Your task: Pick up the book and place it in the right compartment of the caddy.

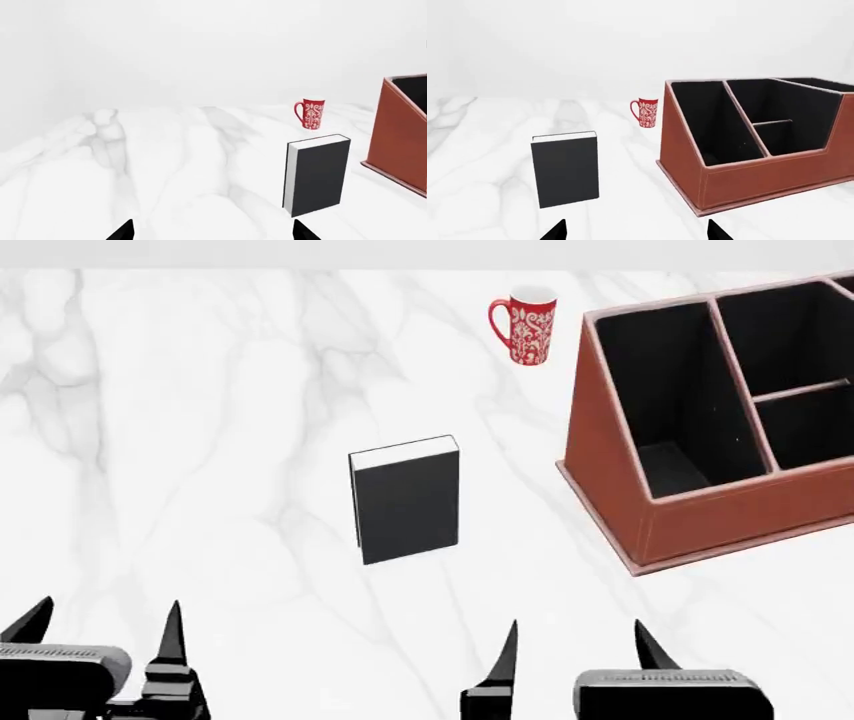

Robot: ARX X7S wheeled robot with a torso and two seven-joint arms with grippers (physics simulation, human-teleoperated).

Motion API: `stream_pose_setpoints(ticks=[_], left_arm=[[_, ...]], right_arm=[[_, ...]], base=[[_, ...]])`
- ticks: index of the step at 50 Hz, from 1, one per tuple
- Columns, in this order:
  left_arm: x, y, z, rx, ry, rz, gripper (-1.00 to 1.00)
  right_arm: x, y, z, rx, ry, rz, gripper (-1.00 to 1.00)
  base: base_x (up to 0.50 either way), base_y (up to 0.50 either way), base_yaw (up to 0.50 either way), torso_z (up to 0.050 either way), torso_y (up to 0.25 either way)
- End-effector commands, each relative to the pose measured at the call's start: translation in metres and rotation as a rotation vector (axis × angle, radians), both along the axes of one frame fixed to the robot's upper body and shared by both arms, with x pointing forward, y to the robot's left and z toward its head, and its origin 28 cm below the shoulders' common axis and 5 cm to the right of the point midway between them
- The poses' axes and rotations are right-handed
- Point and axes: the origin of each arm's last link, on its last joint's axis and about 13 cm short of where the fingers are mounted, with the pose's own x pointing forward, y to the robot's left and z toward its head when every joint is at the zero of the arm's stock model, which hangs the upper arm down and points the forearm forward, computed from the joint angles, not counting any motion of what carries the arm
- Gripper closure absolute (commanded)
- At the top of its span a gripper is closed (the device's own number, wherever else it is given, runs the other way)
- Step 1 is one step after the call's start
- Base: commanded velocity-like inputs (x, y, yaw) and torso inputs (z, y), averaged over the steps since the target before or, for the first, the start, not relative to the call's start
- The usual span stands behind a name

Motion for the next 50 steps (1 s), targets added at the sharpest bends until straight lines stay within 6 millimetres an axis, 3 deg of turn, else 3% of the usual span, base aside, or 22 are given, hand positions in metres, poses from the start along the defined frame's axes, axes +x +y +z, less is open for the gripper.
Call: stream_pose_setpoints(ticks=[1,2,5,11,30,50], left_arm=[[0.004,0.01,0.071,0.018,-0.095,0.009,-1.0],[0.005,0.012,0.089,0.027,-0.133,0.018,-1.0],[0.005,0.013,0.104,0.04,-0.157,0.022,-1.0],[0.005,0.015,0.116,0.036,-0.18,0.026,-1.0],[0.006,0.015,0.109,0.047,-0.171,0.026,-1.0],[0.005,0.014,0.106,0.044,-0.167,0.027,-1.0]], right_arm=[[0.004,-0.005,0.064,-0.052,-0.042,-0.002,-1.0],[0.006,-0.004,0.077,-0.035,-0.044,0.021,-1.0],[0.007,-0.005,0.094,-0.044,-0.079,0.01,-1.0],[0.008,-0.004,0.107,-0.051,-0.111,0.007,-1.0],[0.009,-0.002,0.106,-0.053,-0.111,0.029,-1.0],[0.008,-0.003,0.104,-0.063,-0.104,0.044,-1.0]], base=[[0.0,0.0,0.0,0.0,0.0],[0.0,0.0,0.0,0.0,0.0],[0.0,0.0,0.0,0.0,0.0],[0.0,0.0,0.0,0.0,0.0],[0.0,0.0,0.0,0.0,0.0],[0.04,-0.5,0.0,0.0,0.0]])
